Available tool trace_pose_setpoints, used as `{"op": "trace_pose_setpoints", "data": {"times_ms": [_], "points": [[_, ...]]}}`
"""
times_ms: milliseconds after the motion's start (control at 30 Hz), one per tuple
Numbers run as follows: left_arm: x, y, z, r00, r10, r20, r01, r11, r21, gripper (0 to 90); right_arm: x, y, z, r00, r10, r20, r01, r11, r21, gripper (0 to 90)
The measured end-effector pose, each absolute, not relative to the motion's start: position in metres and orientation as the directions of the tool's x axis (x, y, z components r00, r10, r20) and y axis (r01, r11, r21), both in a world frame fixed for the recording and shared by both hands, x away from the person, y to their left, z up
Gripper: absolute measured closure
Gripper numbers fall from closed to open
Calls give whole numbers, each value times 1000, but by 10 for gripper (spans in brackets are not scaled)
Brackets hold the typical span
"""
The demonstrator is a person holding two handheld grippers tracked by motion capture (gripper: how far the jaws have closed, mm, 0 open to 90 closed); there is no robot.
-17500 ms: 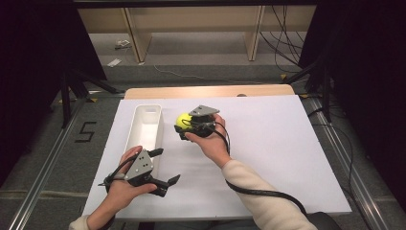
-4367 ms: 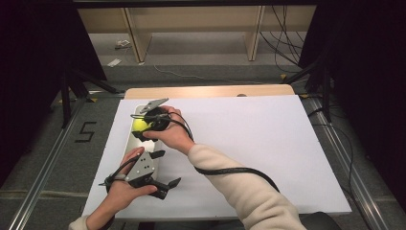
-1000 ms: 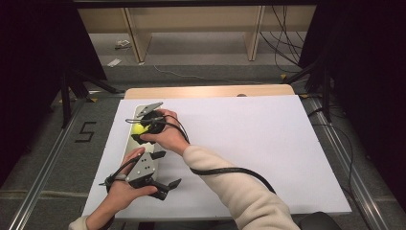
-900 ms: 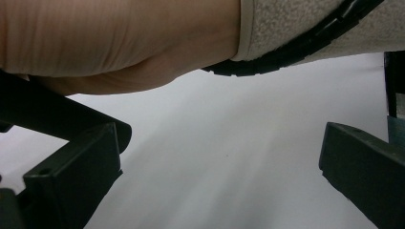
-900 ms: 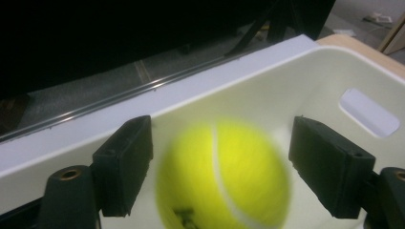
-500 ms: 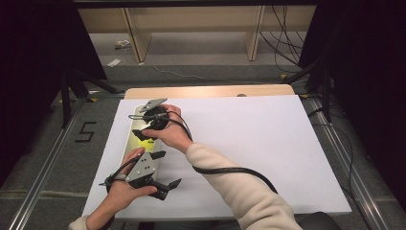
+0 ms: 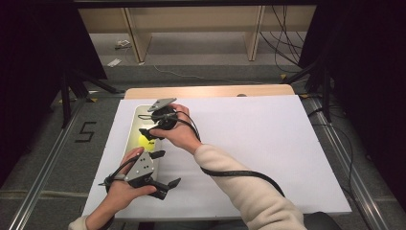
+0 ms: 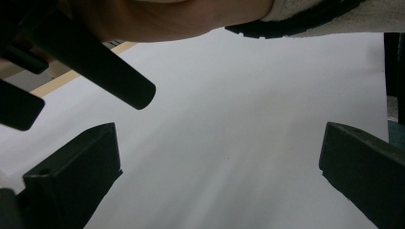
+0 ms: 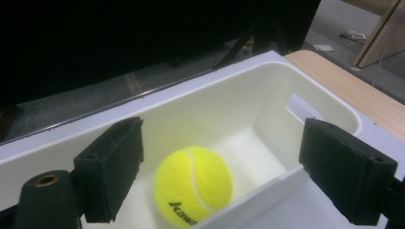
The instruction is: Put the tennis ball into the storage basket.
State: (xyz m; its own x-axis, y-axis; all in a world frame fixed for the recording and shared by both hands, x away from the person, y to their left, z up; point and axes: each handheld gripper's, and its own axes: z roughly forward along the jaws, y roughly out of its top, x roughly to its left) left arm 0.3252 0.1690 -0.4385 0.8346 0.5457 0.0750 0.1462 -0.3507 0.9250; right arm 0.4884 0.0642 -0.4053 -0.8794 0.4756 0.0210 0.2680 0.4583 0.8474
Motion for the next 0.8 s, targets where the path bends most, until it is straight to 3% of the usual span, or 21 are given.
{"op": "trace_pose_setpoints", "data": {"times_ms": [800], "points": [[325,170,-439,834,547,74,148,-351,925,0,481,35,-400,-880,474,13,262,464,846,159]]}}
